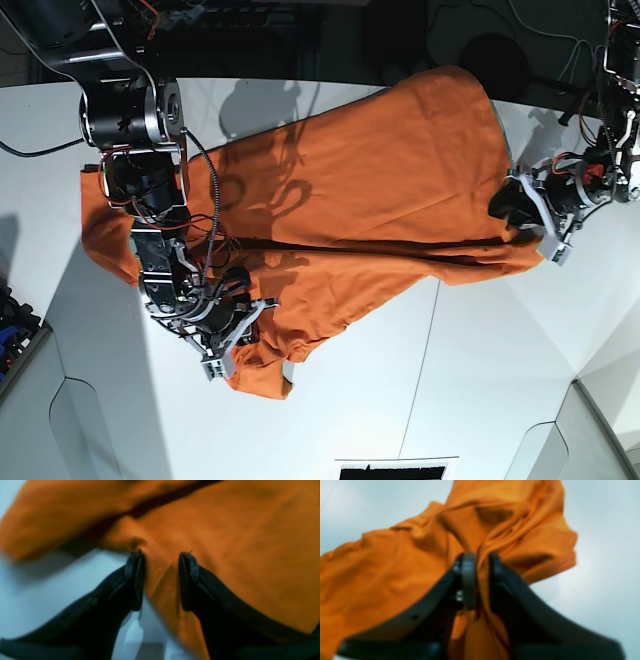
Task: Layout the t-shirt on the table in an organized manner, then fold the t-shirt properly
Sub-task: 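Pull the shirt edges apart with both grippers to straighten it, then release the shirt and move the left gripper to the hem corner, then grasp the hem corner with the left gripper and tug it outward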
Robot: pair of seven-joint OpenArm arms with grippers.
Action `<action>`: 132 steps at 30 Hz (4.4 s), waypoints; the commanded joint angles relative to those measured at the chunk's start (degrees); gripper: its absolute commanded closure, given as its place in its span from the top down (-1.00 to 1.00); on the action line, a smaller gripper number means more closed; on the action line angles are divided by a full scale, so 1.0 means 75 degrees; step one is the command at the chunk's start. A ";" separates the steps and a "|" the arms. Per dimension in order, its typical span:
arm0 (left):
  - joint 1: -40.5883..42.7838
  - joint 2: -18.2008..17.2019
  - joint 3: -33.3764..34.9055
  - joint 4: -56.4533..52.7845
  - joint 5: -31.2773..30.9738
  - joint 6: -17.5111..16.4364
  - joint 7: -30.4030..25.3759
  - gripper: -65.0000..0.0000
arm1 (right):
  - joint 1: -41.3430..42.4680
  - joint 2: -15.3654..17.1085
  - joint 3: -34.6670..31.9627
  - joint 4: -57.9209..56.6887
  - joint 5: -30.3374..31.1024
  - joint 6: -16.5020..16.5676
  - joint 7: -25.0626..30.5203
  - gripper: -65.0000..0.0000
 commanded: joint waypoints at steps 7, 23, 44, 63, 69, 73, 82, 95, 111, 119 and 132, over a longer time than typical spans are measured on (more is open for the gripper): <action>0.0143 0.0242 0.0058 -0.0213 0.0259 -0.0041 0.0536 -0.21 | -0.0076 0.0181 -0.0032 0.0154 -0.0219 -0.0035 0.0160 -1.00; 0.0131 -0.0157 0.0058 -0.0749 0.1183 -0.0009 0.0265 -0.21 | -0.0178 0.1145 0.0119 0.0265 -0.0213 -0.0466 0.0213 -1.00; -0.0020 -0.0580 0.0058 -0.0749 0.1754 0.0064 0.0236 -0.21 | -0.1081 0.1988 0.1821 0.2302 0.1492 -0.0006 -0.0055 -0.38; -0.0009 -0.1355 0.0058 0.0895 -0.0428 -0.0194 0.0731 -0.28 | -0.4217 0.2034 0.3780 0.6339 0.3485 0.0536 -0.3273 -1.00; 0.0026 -0.1332 0.0058 0.0895 -0.0431 -0.0194 0.0586 -0.63 | -0.5036 0.2031 0.4004 0.6339 0.3220 0.0539 -0.2588 -1.00; 0.0026 -0.1201 0.0058 0.0895 -0.0417 -0.0194 0.0539 -0.67 | -0.5109 0.2031 0.4004 0.6333 0.2833 0.0536 -0.2594 -1.00; 0.0023 -0.0495 0.0058 0.0889 0.0099 -0.0194 0.0286 -0.67 | -0.5199 0.2028 0.4004 0.6330 0.2731 0.0466 -0.2882 -1.00; -0.0023 0.0239 0.0058 0.0277 0.2186 0.0539 -0.0487 -0.67 | -0.5910 0.2031 0.4115 0.6339 0.2783 0.0452 -0.2876 -1.00; -0.0912 -0.0303 0.0058 0.0224 0.2049 0.1486 -0.0379 -0.67 | -0.6650 0.1953 0.6003 0.6382 0.5094 0.1180 -0.3010 -1.00; -0.0933 -0.0044 0.0058 0.0490 0.1451 0.1128 -0.0391 -0.67 | -0.6554 0.1955 0.6149 0.6988 0.5289 0.1177 -0.2973 -1.00; -0.0973 0.0985 0.0090 0.0321 0.1807 0.1020 -0.0423 -0.67 | -0.5321 0.1970 0.5383 0.6047 0.3695 0.1166 -0.2838 -1.00</action>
